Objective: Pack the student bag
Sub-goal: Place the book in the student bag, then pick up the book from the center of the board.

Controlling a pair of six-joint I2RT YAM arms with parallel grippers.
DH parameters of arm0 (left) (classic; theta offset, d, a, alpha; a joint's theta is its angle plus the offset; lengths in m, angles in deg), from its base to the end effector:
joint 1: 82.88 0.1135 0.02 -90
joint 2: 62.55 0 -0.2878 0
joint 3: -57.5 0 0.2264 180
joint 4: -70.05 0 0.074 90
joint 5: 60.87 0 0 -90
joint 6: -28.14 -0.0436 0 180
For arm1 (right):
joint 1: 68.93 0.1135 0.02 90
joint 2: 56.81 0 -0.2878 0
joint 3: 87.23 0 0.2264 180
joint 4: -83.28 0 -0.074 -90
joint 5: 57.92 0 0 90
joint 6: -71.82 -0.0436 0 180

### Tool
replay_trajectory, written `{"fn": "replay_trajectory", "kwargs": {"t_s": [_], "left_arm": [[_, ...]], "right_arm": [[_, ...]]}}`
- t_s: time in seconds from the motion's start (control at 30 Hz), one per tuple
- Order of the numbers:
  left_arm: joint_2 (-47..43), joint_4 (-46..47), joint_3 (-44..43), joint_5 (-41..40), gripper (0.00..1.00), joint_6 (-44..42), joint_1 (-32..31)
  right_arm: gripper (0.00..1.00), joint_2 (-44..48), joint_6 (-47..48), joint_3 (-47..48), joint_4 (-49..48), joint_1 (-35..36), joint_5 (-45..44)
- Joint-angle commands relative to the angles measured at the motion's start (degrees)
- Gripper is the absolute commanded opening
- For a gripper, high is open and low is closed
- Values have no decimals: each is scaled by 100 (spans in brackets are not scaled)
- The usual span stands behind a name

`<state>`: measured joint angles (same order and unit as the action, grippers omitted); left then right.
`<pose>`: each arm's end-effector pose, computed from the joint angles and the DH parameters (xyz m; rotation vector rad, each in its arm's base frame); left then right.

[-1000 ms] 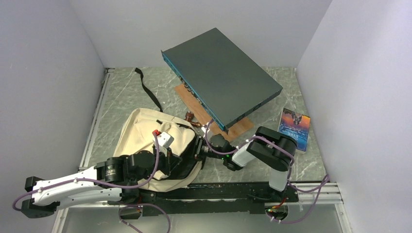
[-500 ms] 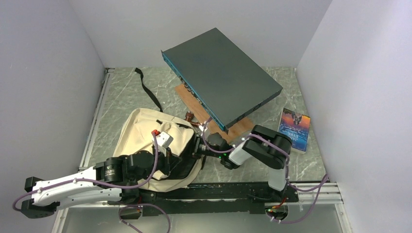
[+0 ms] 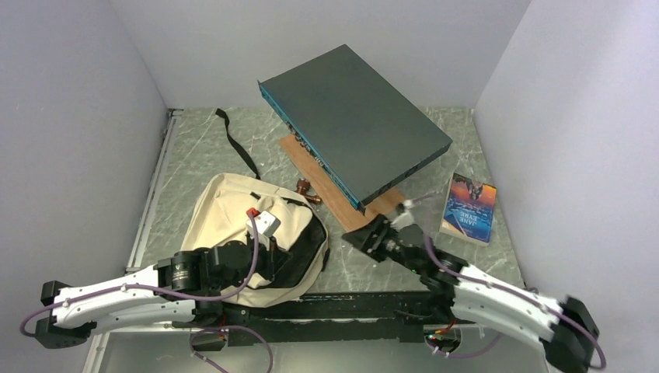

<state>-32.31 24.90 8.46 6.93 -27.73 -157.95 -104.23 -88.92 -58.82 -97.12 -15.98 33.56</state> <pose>0.0386 -0.0809 0.2806 0.4895 2.0347 -0.8148 0.0899 0.1210 0.2141 0.3190 2.1696 1.4024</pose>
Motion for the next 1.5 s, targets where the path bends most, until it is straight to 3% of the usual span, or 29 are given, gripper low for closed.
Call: {"fn": "replay_trajectory", "kwargs": {"t_s": [0.0, 0.13, 0.27, 0.33, 0.43, 0.57, 0.77, 0.83, 1.0, 1.13, 1.27, 1.4, 1.47], "left_arm": [[86, 507, 23, 295, 2, 192, 9], [225, 649, 30, 486, 17, 181, 16], [272, 645, -118, 688, 51, 2, 23], [230, 555, -234, 734, 62, -38, 19], [52, 433, -350, 755, 70, -110, 18], [-325, 149, -505, 592, 78, -151, 18], [-886, -81, -529, 516, 82, -75, 18], [-1048, -173, -534, 551, 83, 21, 18], [-1430, -170, -424, 696, 84, 9, 18], [-1562, -161, -447, 825, 85, -105, 18], [-1502, -424, -772, 895, 85, -543, 18], [-1467, -757, -1099, 822, 86, -912, 18], [-1512, -815, -1166, 735, 88, -1065, 18]], "right_arm": [[69, 2265, -726, 479, 5136, -173, -2647], [77, 3151, -1075, 976, 6611, -326, -3655], [88, 2342, -899, 1776, 7397, -380, -4252], [93, 1821, -972, 2116, 7860, -422, -4600], [94, 1557, -549, 2397, 7754, -626, -4804], [95, 1509, 612, 2665, 7221, -1745, -4544], [96, 772, 2656, 2472, 5808, -4730, -2537], [96, 592, 2993, 2421, 5452, -5908, -1814], [91, -314, 3567, 2354, 4365, -7831, -150], [73, -1187, 3688, 2613, 3788, -8315, 587], [69, -1872, 3829, 2790, 3559, -8343, 525], [63, -1710, 3718, 2286, 3500, -8337, 1028], [63, -1539, 3864, 2070, 3544, -8297, 875]]}}
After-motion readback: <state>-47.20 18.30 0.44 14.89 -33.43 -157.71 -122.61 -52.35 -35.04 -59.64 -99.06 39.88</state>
